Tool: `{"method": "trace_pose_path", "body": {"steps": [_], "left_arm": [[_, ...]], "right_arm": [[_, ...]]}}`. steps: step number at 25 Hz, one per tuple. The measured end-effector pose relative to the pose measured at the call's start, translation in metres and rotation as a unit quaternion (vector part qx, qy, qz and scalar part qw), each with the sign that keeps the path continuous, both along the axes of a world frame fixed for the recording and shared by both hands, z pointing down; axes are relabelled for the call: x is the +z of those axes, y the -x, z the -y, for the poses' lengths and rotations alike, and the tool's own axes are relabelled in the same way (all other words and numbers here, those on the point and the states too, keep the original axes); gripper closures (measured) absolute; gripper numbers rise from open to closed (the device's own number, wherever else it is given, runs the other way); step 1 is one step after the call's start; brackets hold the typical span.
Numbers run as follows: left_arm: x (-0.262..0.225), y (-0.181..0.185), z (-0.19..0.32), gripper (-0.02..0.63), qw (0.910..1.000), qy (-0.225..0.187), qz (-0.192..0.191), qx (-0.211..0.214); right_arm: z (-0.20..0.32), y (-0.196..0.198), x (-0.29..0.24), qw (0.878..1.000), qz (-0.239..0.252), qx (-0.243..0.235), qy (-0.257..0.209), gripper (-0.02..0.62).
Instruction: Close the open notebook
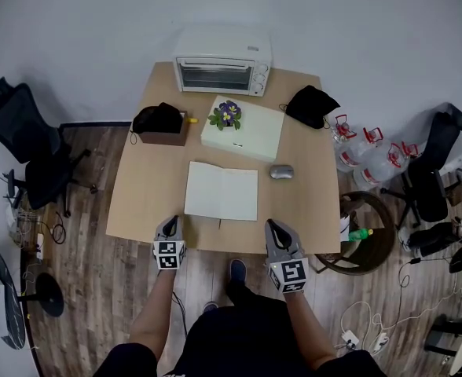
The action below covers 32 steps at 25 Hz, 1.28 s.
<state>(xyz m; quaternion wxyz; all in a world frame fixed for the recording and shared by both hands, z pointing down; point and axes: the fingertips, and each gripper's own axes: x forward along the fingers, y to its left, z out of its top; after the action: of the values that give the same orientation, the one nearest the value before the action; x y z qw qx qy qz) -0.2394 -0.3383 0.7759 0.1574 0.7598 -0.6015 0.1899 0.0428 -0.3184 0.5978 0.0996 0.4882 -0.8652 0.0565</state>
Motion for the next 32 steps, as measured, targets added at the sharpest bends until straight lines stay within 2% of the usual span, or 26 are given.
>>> {"method": "trace_pose_path", "body": {"steps": [17,32], "left_arm": [[0.034,-0.013,0.012,0.618,0.9993,0.03,-0.015,0.015],[0.004,-0.031,0.017,0.606,0.9978,0.0,-0.036,0.056]], "right_arm": [[0.009,-0.003,0.024,0.999,-0.015,-0.019,0.024,0.589],[0.007,0.005,0.027,0.999,-0.011,-0.026,0.03,0.589]]}}
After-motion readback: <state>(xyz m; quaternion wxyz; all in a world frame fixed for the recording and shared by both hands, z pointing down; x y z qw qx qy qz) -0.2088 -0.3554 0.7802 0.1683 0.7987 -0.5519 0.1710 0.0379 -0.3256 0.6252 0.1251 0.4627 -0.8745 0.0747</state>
